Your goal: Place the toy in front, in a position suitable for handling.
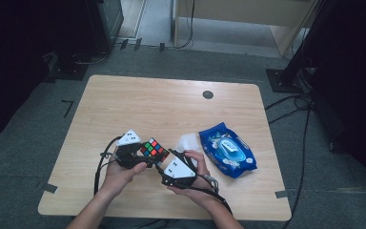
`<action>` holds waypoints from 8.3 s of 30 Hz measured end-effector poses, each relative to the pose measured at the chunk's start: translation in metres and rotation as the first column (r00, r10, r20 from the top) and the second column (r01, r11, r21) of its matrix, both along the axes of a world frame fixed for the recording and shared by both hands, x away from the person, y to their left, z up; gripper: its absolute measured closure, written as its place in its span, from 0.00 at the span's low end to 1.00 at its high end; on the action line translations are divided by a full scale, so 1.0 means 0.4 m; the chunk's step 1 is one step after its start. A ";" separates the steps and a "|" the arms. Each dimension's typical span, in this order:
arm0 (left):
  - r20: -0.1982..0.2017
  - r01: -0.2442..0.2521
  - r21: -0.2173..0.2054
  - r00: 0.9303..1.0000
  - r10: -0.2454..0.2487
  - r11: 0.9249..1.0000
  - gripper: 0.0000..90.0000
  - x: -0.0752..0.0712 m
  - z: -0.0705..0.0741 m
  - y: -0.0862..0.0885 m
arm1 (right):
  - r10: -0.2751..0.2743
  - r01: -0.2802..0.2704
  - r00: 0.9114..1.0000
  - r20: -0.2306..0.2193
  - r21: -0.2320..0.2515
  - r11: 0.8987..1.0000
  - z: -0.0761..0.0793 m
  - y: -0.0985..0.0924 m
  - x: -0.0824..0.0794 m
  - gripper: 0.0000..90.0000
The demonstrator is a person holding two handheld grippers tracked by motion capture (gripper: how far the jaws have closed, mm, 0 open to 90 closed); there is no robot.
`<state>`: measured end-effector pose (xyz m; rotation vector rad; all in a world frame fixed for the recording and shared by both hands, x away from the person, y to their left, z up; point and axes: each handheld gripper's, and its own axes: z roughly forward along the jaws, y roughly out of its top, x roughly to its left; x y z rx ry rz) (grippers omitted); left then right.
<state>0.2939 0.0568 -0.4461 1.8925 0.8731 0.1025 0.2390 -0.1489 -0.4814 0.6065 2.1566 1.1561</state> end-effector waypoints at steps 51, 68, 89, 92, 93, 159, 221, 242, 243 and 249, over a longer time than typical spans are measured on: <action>0.317 0.082 0.020 0.945 -0.084 0.996 0.38 -0.079 -0.028 -0.046 | -0.009 0.123 0.966 -0.258 0.428 0.895 0.196 -0.071 -0.018 0.99; 0.377 0.075 -0.011 0.924 -0.066 0.997 0.38 -0.093 -0.004 -0.033 | -0.130 0.254 0.918 -0.374 0.304 0.918 0.071 -0.099 0.051 0.99; 0.372 0.071 0.017 0.926 -0.072 0.997 0.38 -0.098 -0.011 -0.048 | -0.062 0.189 0.952 -0.299 0.418 0.889 0.128 -0.090 0.008 0.99; 0.374 0.064 0.003 0.925 -0.061 0.998 0.38 -0.096 -0.006 -0.041 | -0.114 0.217 0.948 -0.298 0.339 0.916 0.090 -0.099 0.028 0.99; 0.374 0.065 -0.003 0.926 -0.060 0.998 0.38 -0.096 -0.004 -0.038 | -0.129 0.225 0.944 -0.304 0.305 0.925 0.075 -0.103 0.038 0.99; 0.363 0.049 0.114 0.928 -0.088 0.992 0.36 -0.099 -0.051 -0.094 | -0.220 0.285 0.917 -0.333 0.161 0.945 0.129 0.005 -0.003 0.39; 0.314 0.039 0.144 0.946 -0.083 0.989 0.38 -0.086 -0.065 -0.092 | -0.015 0.107 0.959 -0.281 0.316 0.943 0.165 -0.037 -0.017 0.98; 0.319 0.029 0.135 0.945 -0.071 0.990 0.38 -0.082 -0.055 -0.077 | -0.216 0.306 0.927 -0.307 0.286 0.908 0.097 -0.131 0.049 0.98; 0.318 0.029 0.136 0.945 -0.071 0.990 0.38 -0.081 -0.057 -0.078 | -0.196 0.287 0.935 -0.294 0.307 0.907 0.112 -0.125 0.040 0.98; 0.324 0.038 0.143 0.942 -0.083 0.989 0.38 -0.089 -0.056 -0.087 | -0.026 0.111 0.969 -0.245 0.338 0.934 0.163 -0.044 -0.024 0.98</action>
